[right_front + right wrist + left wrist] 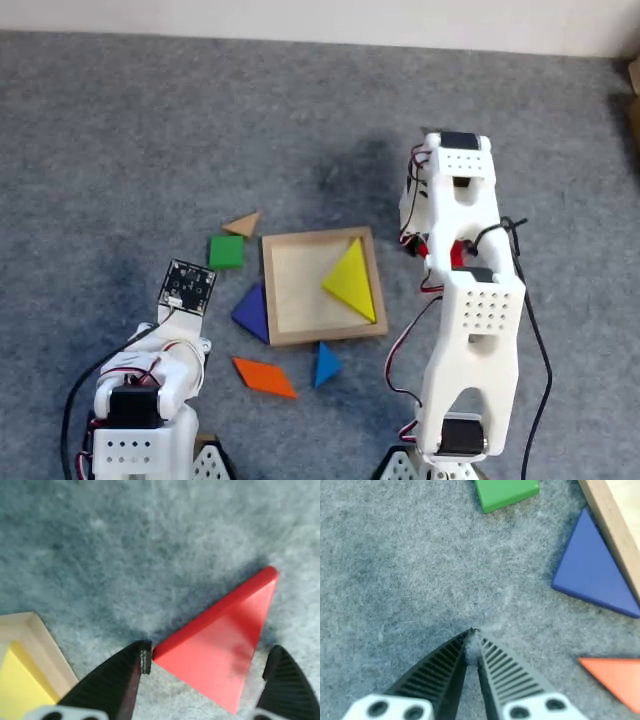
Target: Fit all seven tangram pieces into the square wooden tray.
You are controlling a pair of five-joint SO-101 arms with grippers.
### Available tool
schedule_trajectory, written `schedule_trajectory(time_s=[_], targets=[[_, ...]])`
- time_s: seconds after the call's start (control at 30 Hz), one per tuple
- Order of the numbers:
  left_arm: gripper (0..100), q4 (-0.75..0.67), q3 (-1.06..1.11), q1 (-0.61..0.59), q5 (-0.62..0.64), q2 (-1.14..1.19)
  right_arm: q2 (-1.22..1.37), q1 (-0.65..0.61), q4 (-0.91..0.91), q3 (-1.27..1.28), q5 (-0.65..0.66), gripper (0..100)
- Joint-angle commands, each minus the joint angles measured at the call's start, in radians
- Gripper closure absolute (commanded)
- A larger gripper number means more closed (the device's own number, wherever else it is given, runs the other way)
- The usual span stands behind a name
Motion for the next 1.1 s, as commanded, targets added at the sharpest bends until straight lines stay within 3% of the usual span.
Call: schedule_trajectory(time_s=[0.0,0.7,1.07], targets=[[100,0.003,0.019,-0.013,0.011,-0.012,-0.018,0.03,-0.056,-0.047,-0.037,65.6],[100,0.003,0.019,-0.013,0.011,-0.012,-0.024,0.036,-0.104,-0.039,-0.043,70.1],[100,0.003,0.019,-0.013,0.011,-0.012,-0.018,0.036,-0.018,-0.045,-0.037,70.2]])
